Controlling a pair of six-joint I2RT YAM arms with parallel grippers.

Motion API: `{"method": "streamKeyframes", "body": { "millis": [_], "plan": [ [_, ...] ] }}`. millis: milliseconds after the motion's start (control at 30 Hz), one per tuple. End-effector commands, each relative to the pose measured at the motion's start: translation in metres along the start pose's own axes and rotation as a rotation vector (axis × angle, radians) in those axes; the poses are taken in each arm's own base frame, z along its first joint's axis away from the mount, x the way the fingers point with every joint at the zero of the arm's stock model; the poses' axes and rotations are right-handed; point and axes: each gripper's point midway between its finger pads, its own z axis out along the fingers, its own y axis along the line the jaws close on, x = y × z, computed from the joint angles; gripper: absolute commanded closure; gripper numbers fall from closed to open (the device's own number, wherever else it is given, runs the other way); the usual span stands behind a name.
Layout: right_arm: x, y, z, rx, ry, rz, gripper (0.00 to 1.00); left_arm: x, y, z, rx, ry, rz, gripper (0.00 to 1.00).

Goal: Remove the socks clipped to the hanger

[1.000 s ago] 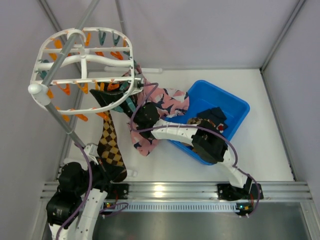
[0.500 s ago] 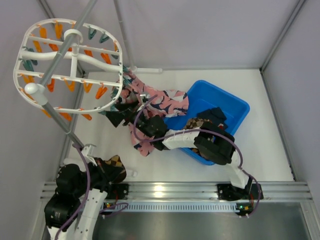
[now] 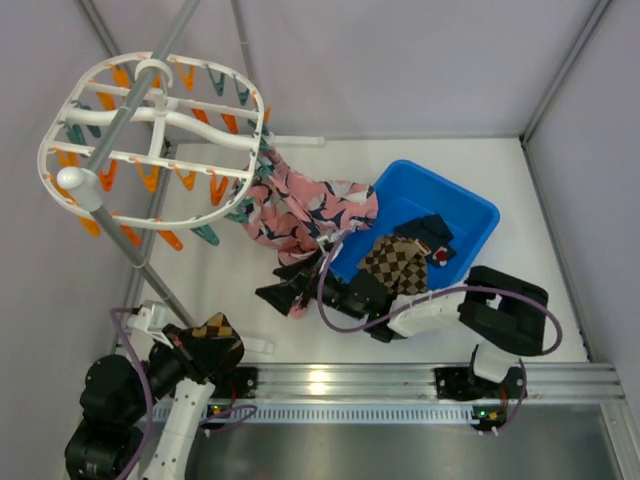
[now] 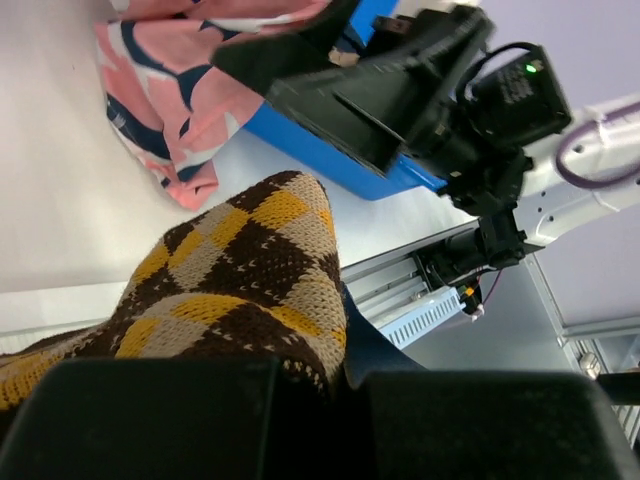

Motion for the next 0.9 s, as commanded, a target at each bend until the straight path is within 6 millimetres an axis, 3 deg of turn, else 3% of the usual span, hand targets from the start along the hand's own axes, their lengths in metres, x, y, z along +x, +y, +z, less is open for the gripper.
{"method": "streamKeyframes", "body": {
  "millis": [0,33,100,200,300,467,633,867],
  "plan": [
    [-0.003,0.059,-0.011,-0.098,0.080,-0.082,0.01,-0.013,-0.009,-0.008,0.006,-0.058,0.005,1.00],
    [-0.006,0.073,-0.015,-0.116,0.092,-0.098,0.01,-0.014,-0.008,-0.007,-0.002,-0.060,-0.002,1.00],
    [0.011,0.088,-0.028,-0.133,0.165,-0.114,0.00,-0.015,-0.011,-0.006,0.006,-0.055,-0.013,1.00],
    [-0.006,0.118,-0.050,-0.206,0.126,-0.048,0.01,-0.019,-0.015,-0.006,0.013,-0.054,-0.023,1.00],
    [-0.006,0.143,-0.064,-0.320,0.168,-0.017,0.01,-0.026,-0.022,-0.007,0.032,-0.069,-0.037,1.00],
    [0.011,0.178,-0.064,-0.473,0.263,0.012,0.00,-0.033,-0.035,-0.007,0.072,-0.066,-0.083,1.00],
    [0.029,0.191,-0.049,-0.510,0.293,0.029,0.03,-0.034,-0.042,-0.007,0.086,-0.047,-0.137,1.00],
    [0.028,0.202,-0.036,-0.542,0.280,0.049,0.12,-0.034,-0.049,-0.014,0.117,-0.061,-0.149,1.00]
  ]
}}
